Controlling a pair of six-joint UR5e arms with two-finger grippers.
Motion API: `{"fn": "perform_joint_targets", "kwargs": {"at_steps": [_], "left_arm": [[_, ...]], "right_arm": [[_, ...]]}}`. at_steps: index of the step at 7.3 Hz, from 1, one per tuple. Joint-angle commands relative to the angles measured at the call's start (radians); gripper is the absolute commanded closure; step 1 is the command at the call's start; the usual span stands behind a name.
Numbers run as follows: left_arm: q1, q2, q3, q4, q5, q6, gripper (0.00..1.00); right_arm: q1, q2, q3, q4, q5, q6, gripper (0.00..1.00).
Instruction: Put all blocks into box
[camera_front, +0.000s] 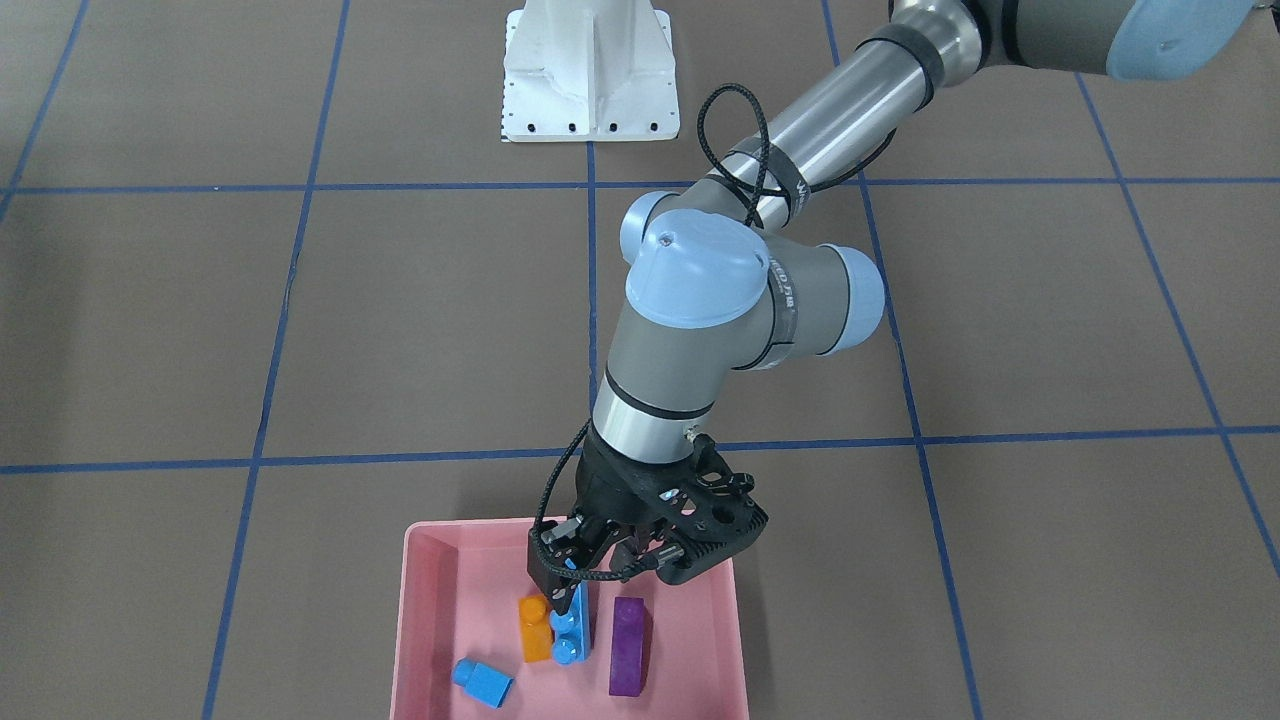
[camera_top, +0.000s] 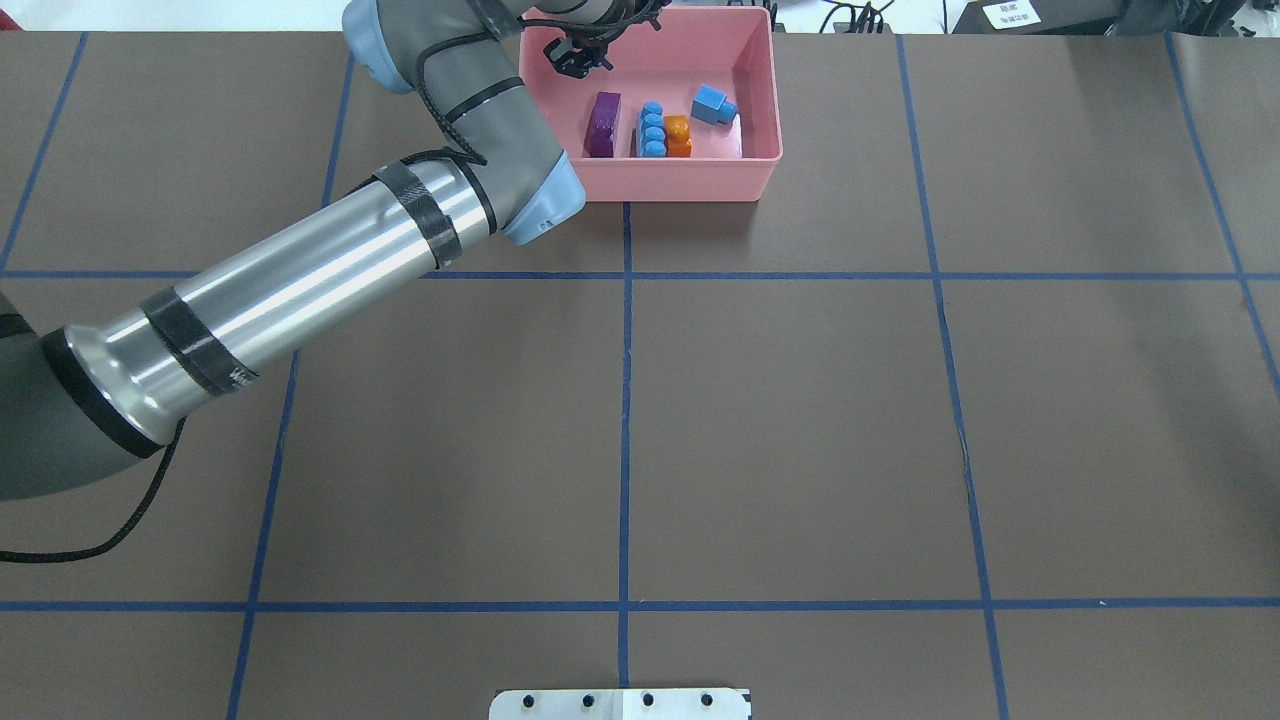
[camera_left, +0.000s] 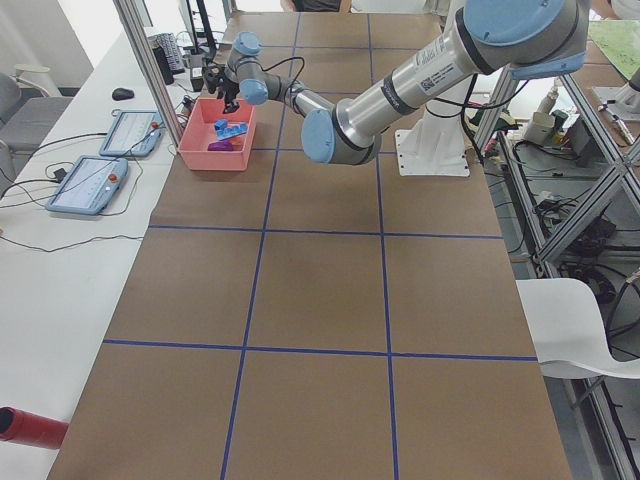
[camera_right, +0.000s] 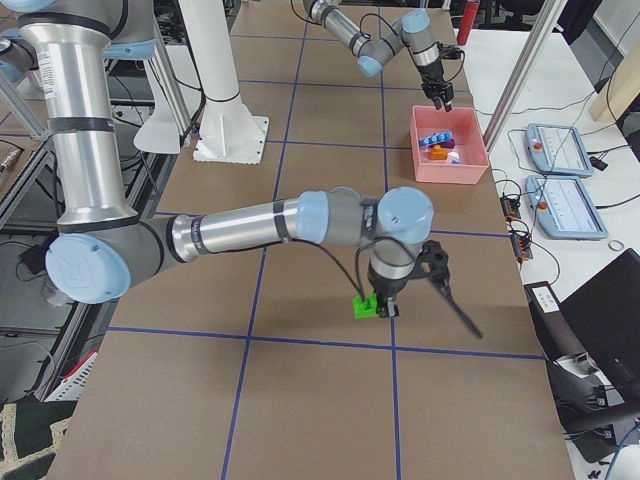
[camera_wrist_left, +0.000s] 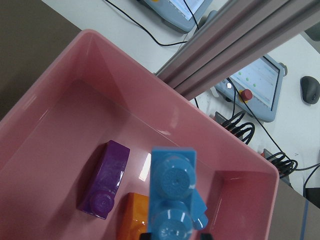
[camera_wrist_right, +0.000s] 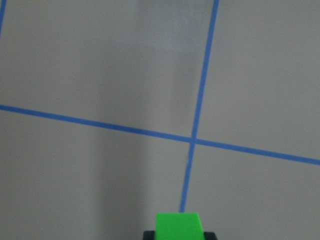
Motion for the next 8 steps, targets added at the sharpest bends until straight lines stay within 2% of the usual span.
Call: {"fn": "perform_joint_targets", "kwargs": {"at_steps": [1,2,4,6,8], "left_arm": [[-0.086,0.101,-0.143,0.077,-0.181,0.012,0.00],[-0.151,0.154,-0.224,0.162,-0.261,0.084,0.00],[-0.193,0.337,-0.454,0.313,-0.296,0.306,0.00],[-0.232,0.549,-0.670,0.401,-0.294,0.553,0.00],[-0.284,0.730,-0.815,0.445,-0.293,0.763,0.00]], "right_arm": [[-0.176,0.196,-0.008,-0.002,0.013,0.310,1.00],[-0.256,0.292,-0.033,0.000,0.011,0.433,1.00],[-0.394,0.466,-0.103,0.044,-0.007,0.654,1.00],[-0.506,0.613,-0.291,0.266,-0.088,0.861,1.00],[-0.566,0.718,-0.504,0.497,-0.192,0.946,1.00]]}}
